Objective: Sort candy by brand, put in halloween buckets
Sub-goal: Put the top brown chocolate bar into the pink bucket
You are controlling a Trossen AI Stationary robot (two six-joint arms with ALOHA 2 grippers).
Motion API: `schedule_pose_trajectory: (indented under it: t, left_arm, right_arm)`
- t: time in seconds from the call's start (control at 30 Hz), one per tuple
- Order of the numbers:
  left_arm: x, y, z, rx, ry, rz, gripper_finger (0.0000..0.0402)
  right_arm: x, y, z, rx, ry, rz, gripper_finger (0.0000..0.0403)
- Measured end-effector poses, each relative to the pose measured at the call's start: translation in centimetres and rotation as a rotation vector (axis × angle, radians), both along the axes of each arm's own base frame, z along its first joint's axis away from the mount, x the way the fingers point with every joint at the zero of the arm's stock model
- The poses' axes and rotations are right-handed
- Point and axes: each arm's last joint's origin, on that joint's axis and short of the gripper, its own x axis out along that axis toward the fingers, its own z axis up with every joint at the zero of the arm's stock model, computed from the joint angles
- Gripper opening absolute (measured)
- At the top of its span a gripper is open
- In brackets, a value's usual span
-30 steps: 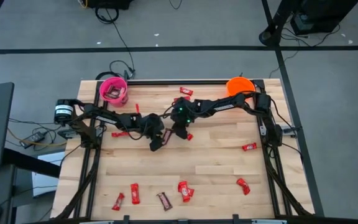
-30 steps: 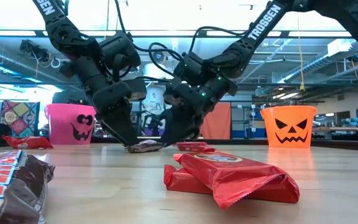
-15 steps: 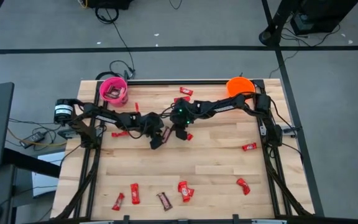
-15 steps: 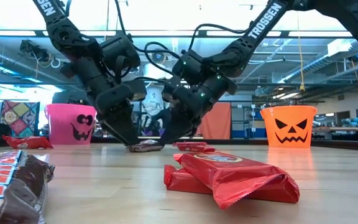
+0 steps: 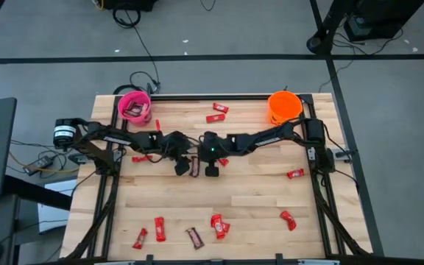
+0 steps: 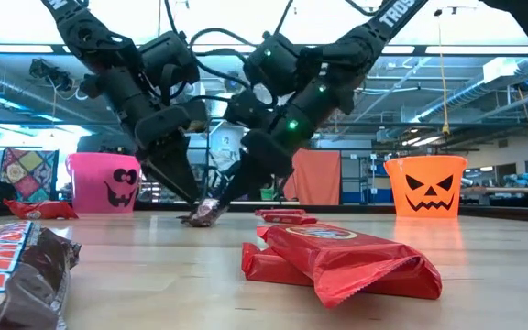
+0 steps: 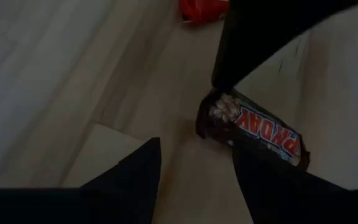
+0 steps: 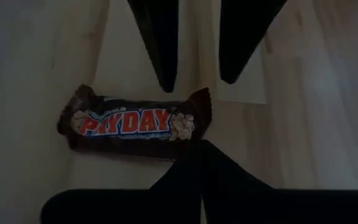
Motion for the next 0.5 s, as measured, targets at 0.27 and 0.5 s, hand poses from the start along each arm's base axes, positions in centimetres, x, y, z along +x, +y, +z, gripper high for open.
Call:
schedule_pose_trajectory:
  t: [0.27,0.5]
  left_arm:
    - [0.2,0.1,0.1,0.007,-0.021,0.003,0.0203]
    - [-0.2,0.4,1.7,0.029,-0.080,0.009,0.0225]
  right_arm:
    - [-0.1,2.0,0.2,-0.184,0.031,-0.008,0.0002]
    - [-0.5,3.0,2.8,-0.245,-0.008,-0.011,0.0002]
